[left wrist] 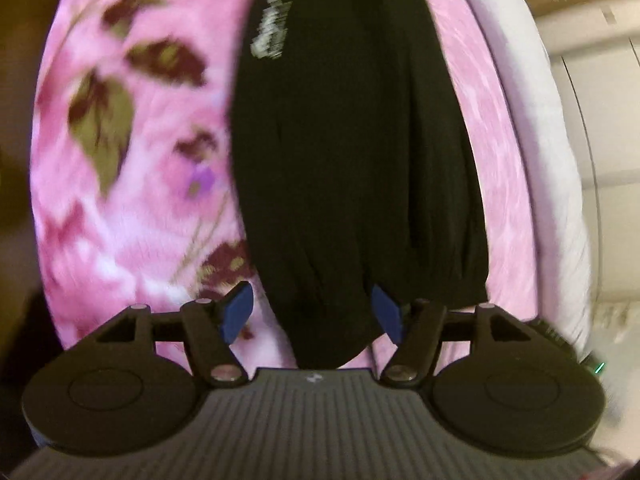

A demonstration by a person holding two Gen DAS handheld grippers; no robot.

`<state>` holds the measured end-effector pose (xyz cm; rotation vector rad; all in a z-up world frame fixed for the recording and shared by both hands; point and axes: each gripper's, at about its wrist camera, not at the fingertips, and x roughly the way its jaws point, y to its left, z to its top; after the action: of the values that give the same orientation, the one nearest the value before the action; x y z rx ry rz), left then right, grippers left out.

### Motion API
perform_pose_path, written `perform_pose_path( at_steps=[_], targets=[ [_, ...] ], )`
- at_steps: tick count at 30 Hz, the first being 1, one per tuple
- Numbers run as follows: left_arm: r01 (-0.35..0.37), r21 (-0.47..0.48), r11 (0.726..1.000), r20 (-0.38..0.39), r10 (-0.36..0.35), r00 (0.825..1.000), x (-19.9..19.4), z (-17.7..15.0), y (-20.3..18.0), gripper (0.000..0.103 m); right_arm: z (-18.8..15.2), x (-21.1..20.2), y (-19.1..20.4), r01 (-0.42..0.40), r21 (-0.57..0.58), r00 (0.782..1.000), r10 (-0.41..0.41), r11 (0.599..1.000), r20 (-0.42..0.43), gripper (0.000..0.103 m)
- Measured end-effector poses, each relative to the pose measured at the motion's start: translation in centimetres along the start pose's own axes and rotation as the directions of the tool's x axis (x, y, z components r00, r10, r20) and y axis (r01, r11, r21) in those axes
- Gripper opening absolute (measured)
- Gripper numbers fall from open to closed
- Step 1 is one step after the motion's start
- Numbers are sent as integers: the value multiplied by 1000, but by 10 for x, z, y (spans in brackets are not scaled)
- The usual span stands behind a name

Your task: Fold clothes

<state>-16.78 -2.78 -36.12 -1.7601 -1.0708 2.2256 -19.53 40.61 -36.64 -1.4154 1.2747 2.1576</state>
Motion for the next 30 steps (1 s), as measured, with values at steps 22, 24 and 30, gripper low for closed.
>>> perform_pose_path(
  at_steps=[22,24,30],
  targets=[
    [164,-161,973,71,-155,985,2,-13,-5,1,33,33,17,-72,-39,992,75,997,99,10],
    [150,-101,984,36,-147,988,-10,-26,-16,0,32,12,19,-65,-61,990,72,996,122,9],
    [189,-3,982,-218,-185,958,23,-64,-44,0,33,-40,-13,64,-28,983,-59,998,172,8]
  ],
)
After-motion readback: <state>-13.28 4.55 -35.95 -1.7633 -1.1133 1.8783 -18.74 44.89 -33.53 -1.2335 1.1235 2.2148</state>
